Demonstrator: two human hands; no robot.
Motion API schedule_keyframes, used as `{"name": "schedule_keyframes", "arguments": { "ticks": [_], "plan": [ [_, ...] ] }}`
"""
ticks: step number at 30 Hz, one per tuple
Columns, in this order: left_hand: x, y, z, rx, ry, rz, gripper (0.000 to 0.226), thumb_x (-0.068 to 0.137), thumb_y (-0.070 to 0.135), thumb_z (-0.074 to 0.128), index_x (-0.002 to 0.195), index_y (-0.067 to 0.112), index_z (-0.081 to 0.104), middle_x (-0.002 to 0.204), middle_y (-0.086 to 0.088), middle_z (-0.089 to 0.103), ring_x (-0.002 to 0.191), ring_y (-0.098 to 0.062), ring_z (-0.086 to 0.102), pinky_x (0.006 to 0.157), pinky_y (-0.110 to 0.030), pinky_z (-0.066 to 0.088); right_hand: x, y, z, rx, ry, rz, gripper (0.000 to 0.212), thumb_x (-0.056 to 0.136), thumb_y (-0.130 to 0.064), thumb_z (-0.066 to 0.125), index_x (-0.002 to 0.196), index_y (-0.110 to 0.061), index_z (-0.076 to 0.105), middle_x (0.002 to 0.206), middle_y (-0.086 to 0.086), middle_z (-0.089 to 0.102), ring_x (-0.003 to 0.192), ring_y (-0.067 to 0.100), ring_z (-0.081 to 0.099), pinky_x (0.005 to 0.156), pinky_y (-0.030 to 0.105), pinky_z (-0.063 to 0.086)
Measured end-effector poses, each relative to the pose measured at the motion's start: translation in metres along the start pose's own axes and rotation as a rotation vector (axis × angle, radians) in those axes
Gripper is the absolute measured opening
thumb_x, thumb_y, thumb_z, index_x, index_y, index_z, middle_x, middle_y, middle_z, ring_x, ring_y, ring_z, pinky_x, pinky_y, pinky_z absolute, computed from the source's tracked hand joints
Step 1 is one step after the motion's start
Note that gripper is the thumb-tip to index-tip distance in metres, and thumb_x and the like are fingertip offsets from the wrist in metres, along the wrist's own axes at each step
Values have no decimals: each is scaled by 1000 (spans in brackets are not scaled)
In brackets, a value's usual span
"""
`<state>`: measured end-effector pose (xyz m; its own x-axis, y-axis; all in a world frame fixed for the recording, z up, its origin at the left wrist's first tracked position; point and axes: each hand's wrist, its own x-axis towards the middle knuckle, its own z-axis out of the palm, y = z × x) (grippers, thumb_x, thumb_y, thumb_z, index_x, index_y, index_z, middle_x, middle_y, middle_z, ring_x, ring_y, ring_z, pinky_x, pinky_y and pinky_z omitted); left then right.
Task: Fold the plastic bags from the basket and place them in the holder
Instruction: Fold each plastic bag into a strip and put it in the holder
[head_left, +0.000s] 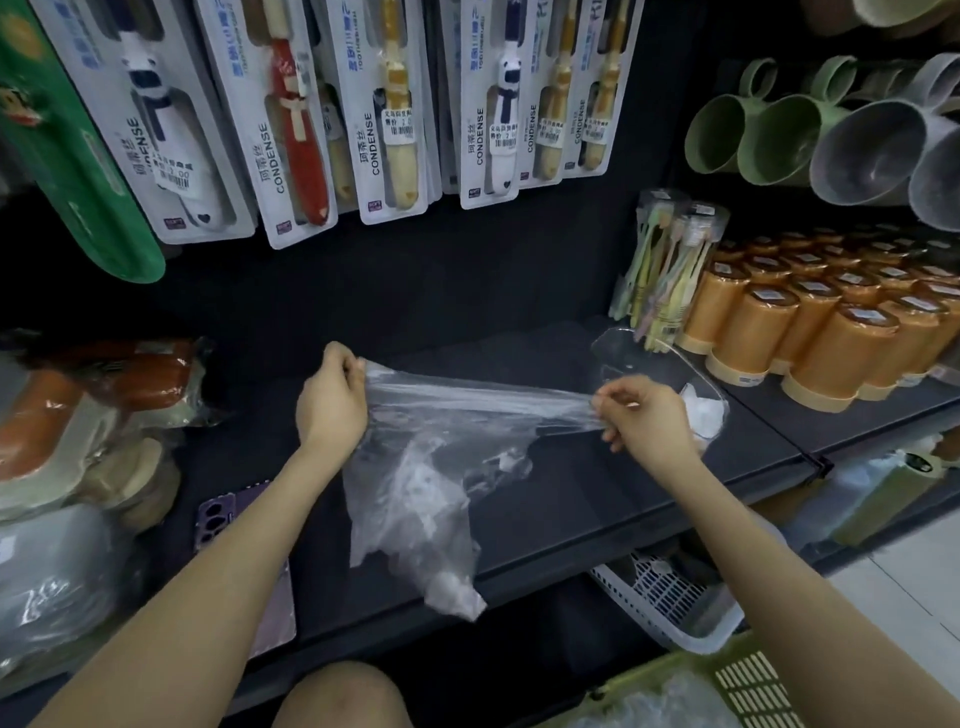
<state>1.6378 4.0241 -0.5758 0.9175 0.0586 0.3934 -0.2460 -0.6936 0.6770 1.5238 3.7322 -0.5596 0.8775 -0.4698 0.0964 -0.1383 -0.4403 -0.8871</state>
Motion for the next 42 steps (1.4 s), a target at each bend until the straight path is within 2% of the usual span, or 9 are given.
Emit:
{"name": "schedule_keyframes", "arguments": {
  "ticks": [3, 6, 11, 15, 19, 23, 28, 35, 42],
  "plan": [
    [9, -1, 10, 26, -28, -87, 17, 103, 22, 41, 95, 7, 45, 65, 1, 48, 61, -22, 49, 52, -32, 33, 4, -6, 3, -249, 91, -69, 32, 96, -32, 57, 115, -8, 68, 101, 5, 69, 86, 21, 67, 75, 39, 56],
    [11, 4, 12, 2, -55, -191, 18, 102, 24, 42, 94, 8, 43, 68, 2, 46, 69, -25, 52, 58, -32, 36, -33, -24, 3, -440, 255, -291, 53, 91, -59, 47, 119, -18, 67, 119, 0, 66, 108, 21, 59, 87, 35, 46],
    [12, 18, -4, -528, -286, -541, 45, 95, 53, 47, 104, 9, 54, 92, -4, 63, 86, -19, 62, 71, -31, 49, -108, -29, 25, -311, -377, -284, 80, 62, -89, 46, 114, -32, 66, 111, -21, 62, 102, 0, 51, 87, 19, 41],
    [-26, 35, -37, -598, -344, -594, 40, 96, 52, 46, 93, 13, 56, 87, -4, 62, 75, -15, 59, 63, -26, 49, -116, -12, 48, -244, -323, -222, 13, 81, -38, 75, 86, -29, 67, 92, -13, 65, 88, 7, 58, 74, 16, 40],
    [-86, 35, -55, -369, -561, -691, 46, 96, 49, 49, 90, 3, 56, 74, -14, 65, 59, -20, 60, 49, -23, 49, -117, -6, 58, -66, -276, -132, 18, 83, -29, 74, 70, -22, 64, 75, -1, 67, 75, 16, 63, 67, 27, 48],
    [-116, 40, -65, -593, -650, -813, 40, 94, 41, 57, 89, 1, 58, 72, -16, 69, 53, -18, 61, 44, -19, 46, -120, -6, 61, -15, -254, -105, 19, 84, -27, 74, 68, -26, 64, 71, -2, 68, 73, 14, 65, 71, 36, 52],
    [-124, 45, -61, -758, -588, -777, 24, 95, 16, 59, 73, 6, 61, 60, -6, 62, 45, -10, 53, 40, -15, 38, -122, -4, 59, -4, -258, -109, 17, 85, -27, 73, 70, -24, 65, 72, -2, 68, 73, 15, 65, 71, 35, 52],
    [-107, 30, -79, -1008, -457, -856, 22, 93, 14, 59, 73, 6, 57, 53, -2, 57, 43, -7, 51, 39, -14, 40, -105, 0, 9, 159, -276, -6, 13, 82, -10, 74, 72, -10, 66, 67, 1, 65, 63, 5, 58, 63, 21, 48],
    [-99, 6, -94, -893, -397, -839, 19, 96, 5, 53, 78, 3, 57, 58, -6, 68, 48, -11, 65, 46, -16, 51, -83, 11, -45, 310, -346, 153, 19, 83, 8, 65, 76, -4, 52, 66, 9, 64, 61, 14, 65, 52, 26, 57]
  ]
}}
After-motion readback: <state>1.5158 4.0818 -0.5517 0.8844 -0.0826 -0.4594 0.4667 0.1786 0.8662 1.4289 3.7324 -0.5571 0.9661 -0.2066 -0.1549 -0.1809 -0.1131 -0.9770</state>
